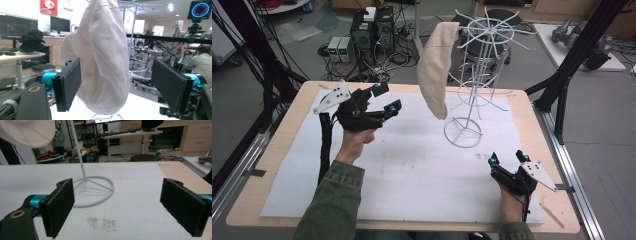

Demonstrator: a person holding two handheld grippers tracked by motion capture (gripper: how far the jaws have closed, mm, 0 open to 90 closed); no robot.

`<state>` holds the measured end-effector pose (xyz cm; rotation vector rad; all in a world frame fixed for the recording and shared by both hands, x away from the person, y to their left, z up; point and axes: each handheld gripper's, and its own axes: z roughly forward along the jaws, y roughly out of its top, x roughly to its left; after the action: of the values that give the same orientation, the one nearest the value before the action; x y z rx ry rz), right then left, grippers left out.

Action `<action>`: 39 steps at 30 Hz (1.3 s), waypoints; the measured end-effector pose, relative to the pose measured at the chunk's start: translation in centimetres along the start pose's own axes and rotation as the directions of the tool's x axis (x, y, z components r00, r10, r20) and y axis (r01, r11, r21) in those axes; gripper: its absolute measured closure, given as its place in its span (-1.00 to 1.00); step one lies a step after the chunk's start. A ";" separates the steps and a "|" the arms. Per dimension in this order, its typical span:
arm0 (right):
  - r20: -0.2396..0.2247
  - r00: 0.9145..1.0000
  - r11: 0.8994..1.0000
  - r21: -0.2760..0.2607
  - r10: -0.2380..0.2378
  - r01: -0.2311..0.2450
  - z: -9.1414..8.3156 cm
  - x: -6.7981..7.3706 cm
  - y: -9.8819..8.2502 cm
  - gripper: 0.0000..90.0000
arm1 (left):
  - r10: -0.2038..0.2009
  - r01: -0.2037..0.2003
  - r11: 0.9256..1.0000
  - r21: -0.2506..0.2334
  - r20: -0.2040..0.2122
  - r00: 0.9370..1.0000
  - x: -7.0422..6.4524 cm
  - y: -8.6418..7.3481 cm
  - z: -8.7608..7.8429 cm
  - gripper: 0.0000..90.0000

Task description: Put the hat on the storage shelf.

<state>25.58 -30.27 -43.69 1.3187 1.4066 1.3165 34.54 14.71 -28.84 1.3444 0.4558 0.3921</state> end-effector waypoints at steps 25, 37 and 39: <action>-0.004 1.000 1.000 0.003 0.022 -0.022 0.0 0.0 -0.1 -0.75 | -0.049 0.055 0.998 0.041 -0.118 0.992 0.1 -4.2 -8.8 -0.39; -0.015 1.000 1.000 0.010 0.017 -0.017 0.0 0.2 -0.2 -0.75 | -0.070 0.077 0.997 0.026 -0.213 0.975 0.4 -6.1 -13.4 -0.39; -0.017 1.000 1.000 0.010 0.023 -0.023 0.0 0.2 -0.2 -0.75 | -0.070 0.079 0.996 0.030 -0.229 0.971 0.5 -6.5 -14.1 -0.39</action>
<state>25.49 -30.02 -43.84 1.3365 1.4149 1.3399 27.57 25.50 -37.52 1.3215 0.7064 0.4800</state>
